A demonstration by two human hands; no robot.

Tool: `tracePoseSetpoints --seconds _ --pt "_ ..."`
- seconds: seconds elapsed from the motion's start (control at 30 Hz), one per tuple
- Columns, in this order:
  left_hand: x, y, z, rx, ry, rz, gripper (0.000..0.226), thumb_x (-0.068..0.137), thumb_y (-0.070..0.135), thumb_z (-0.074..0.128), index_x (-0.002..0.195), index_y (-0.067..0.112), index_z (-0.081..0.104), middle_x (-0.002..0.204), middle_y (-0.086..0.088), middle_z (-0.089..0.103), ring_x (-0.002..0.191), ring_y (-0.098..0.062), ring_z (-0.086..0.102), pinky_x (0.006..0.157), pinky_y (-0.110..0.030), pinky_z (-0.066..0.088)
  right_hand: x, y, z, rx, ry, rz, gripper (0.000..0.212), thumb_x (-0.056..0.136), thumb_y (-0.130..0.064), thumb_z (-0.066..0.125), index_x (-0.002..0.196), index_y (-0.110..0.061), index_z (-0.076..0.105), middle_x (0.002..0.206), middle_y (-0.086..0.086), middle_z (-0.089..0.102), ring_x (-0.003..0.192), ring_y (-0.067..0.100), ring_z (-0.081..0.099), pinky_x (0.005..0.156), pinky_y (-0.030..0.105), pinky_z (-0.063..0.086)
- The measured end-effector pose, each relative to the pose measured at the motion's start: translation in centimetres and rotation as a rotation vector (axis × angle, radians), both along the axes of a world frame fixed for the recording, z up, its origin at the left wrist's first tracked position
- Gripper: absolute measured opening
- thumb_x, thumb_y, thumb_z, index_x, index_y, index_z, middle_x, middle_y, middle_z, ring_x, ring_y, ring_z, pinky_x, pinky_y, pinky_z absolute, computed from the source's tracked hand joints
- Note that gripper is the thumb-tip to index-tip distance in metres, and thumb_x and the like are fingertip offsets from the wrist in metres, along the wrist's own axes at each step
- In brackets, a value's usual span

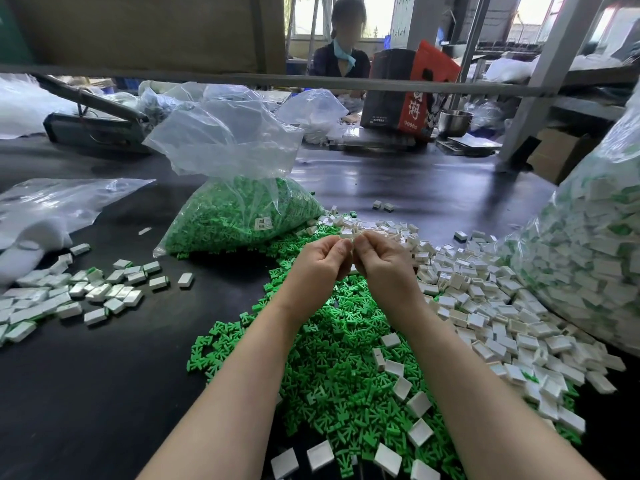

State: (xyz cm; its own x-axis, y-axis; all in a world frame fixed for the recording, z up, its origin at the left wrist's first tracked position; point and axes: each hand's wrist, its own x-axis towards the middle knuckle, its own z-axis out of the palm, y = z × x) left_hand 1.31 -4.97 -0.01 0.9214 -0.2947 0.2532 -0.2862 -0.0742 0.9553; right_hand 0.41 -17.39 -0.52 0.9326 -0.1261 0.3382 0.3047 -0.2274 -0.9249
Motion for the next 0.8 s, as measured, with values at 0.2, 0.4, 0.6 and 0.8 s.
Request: tracePoseSetpoints --seconds 0.2,0.4,0.6,0.8 --pt "-0.1 0.1 -0.2 0.033 0.002 -0.003 0.037 0.104 0.019 0.043 0.067 0.015 0.046 0.054 0.011 0.039 0.050 -0.006 0.033 0.050 -0.018 0.030 0.1 -0.4 -0.4 -0.080 -0.017 0.008 0.032 0.101 -0.015 0.049 0.070 -0.010 0.055 0.062 -0.007 0.046 0.063 0.014 0.041 0.062 0.038 0.036" --pt "0.0 0.8 0.0 0.096 0.024 -0.050 0.037 0.104 0.020 0.042 0.067 0.017 0.045 0.056 0.008 0.040 0.055 -0.013 0.031 0.054 -0.030 0.026 -0.1 -0.6 -0.2 -0.206 -0.018 0.038 0.032 0.101 -0.016 0.048 0.071 -0.007 0.052 0.064 -0.007 0.045 0.063 0.013 0.040 0.062 0.036 0.035" --pt "-0.1 0.6 0.0 0.121 0.026 -0.034 0.036 0.104 0.020 0.042 0.069 0.015 0.046 0.056 0.009 0.042 0.052 -0.008 0.033 0.052 -0.022 0.030 -0.4 -0.8 -0.1 -0.331 -0.059 -0.003 0.031 0.101 -0.018 0.049 0.074 -0.004 0.052 0.062 -0.005 0.044 0.059 0.011 0.038 0.058 0.033 0.032" --pt "0.3 1.3 0.5 0.161 -0.007 0.031 0.015 0.099 0.019 0.054 0.091 0.015 0.066 0.070 0.000 0.055 0.065 -0.014 0.046 0.062 -0.030 0.041 -0.4 -1.0 -0.2 -0.373 -0.109 0.018 0.029 0.101 -0.022 0.050 0.078 -0.005 0.054 0.061 0.000 0.047 0.057 0.008 0.038 0.053 0.032 0.032"
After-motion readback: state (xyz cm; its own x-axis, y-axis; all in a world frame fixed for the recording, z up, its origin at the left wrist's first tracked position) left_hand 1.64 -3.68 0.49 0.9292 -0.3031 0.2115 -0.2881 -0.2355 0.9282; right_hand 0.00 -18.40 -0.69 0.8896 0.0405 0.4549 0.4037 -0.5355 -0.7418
